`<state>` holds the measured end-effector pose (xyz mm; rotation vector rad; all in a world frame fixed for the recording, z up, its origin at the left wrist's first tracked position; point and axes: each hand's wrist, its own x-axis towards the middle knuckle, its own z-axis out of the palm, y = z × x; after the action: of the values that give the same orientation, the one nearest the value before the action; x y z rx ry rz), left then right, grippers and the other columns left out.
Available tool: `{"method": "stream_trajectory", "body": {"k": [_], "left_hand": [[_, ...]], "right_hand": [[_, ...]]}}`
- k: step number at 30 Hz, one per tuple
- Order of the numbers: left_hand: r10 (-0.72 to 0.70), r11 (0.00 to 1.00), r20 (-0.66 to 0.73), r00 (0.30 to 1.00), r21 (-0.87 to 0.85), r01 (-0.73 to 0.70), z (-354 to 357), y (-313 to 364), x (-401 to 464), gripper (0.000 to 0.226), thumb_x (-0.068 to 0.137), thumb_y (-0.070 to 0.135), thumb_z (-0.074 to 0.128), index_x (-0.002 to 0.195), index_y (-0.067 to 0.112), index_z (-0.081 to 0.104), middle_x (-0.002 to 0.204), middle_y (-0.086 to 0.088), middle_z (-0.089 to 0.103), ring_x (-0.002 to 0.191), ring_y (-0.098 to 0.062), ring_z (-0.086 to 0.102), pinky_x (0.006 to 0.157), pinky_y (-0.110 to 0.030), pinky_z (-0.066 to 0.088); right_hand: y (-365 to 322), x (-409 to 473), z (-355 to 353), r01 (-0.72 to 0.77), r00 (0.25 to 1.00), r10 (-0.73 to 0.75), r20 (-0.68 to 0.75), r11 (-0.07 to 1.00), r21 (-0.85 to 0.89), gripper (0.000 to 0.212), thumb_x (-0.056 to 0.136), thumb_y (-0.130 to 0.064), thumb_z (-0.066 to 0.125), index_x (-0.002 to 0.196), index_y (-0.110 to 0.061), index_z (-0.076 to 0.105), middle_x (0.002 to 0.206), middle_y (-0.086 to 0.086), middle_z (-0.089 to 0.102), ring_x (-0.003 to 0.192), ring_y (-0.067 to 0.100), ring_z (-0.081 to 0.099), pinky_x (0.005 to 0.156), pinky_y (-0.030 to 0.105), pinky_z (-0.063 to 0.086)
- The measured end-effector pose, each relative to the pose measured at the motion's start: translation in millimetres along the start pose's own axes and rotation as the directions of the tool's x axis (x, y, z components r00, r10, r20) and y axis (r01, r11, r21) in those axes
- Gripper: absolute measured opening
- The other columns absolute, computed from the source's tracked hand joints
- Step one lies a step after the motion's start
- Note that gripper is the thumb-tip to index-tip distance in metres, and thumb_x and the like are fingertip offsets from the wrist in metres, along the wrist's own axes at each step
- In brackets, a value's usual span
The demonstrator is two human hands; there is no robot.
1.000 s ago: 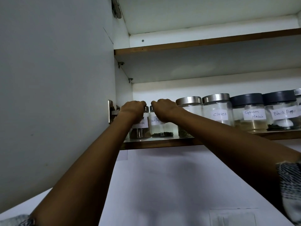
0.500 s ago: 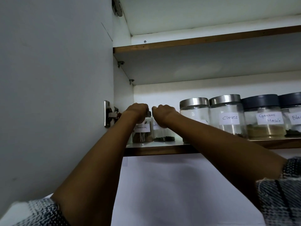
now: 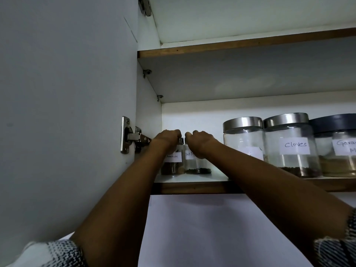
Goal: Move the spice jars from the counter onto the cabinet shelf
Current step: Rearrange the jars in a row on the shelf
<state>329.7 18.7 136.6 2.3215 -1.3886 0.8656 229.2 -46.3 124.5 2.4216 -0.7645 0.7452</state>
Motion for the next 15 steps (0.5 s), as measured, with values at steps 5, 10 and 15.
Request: {"method": "stream_trajectory", "body": {"k": [5,10,15], "left_hand": [[-0.019,0.999,0.013,1.000,-0.028,0.020,10.2,-5.8,13.1,0.044,0.092,0.002,0.047,0.134,0.014,0.041,0.133,-0.016,0.048,0.118,-0.032,0.048,0.096,-0.037,0.042],[-0.028,0.999,0.041,0.999,-0.032,0.029,17.3,-9.4,22.6,0.044,0.092,0.004,0.049,0.134,0.014,0.039,0.132,-0.018,0.048,0.115,-0.033,0.050,0.095,-0.040,0.045],[-0.020,0.999,0.063,0.998,-0.032,0.022,23.4,-11.1,26.7,0.043,0.095,0.006,0.045,0.137,0.011,0.036,0.136,-0.020,0.044,0.119,-0.034,0.047,0.101,-0.041,0.042]], "right_hand": [[-0.2,6.3,7.9,-0.014,1.000,0.014,0.026,1.000,0.001,0.049,0.090,-0.005,0.052,0.135,-0.002,0.032,0.133,0.020,0.043,0.124,0.035,0.041,0.097,0.038,0.039],[-2.6,10.8,11.2,-0.027,0.997,0.028,0.077,0.999,-0.017,0.053,0.091,-0.005,0.050,0.138,0.001,0.026,0.140,0.025,0.034,0.131,0.038,0.032,0.103,0.040,0.035],[-6.9,12.0,11.7,-0.041,0.988,0.051,0.145,0.997,-0.069,0.070,0.090,0.003,0.050,0.145,0.003,0.008,0.154,0.029,0.002,0.142,0.044,0.006,0.113,0.046,0.021]]}}
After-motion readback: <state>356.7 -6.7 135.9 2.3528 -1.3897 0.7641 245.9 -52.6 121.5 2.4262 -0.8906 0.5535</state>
